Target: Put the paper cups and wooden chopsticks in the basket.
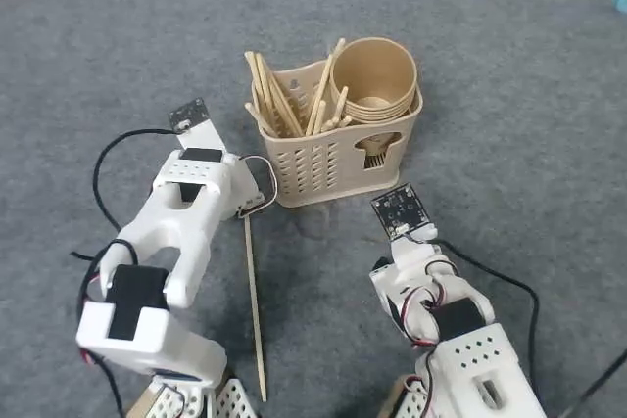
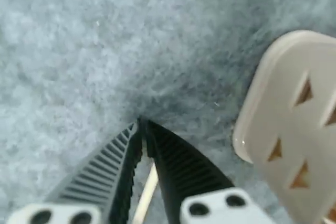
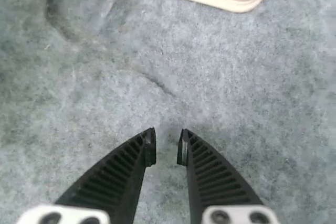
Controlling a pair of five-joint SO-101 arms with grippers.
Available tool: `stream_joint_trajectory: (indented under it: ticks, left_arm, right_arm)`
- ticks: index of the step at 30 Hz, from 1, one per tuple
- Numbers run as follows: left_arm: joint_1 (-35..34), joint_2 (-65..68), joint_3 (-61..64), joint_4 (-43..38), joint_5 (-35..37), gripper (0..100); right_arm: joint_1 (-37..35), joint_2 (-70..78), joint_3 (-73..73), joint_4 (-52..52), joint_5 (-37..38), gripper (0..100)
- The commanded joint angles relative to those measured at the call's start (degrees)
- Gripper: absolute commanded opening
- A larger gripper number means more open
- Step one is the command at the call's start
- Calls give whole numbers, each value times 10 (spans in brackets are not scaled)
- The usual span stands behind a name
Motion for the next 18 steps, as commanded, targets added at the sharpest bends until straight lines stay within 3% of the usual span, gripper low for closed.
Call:
stream_joint_trajectory:
  ticks: [1, 9, 18]
  left_arm:
    - [-4, -10, -10, 25, -6, 12]
    - [-2, -11, -80, 150, -90, 12]
    - [4, -38, -70, 158, -167, 14]
  right_arm:
    - [8, -8, -8, -13, 5, 80]
    - [8, -8, -7, -14, 5, 80]
    - [8, -8, -6, -14, 9, 80]
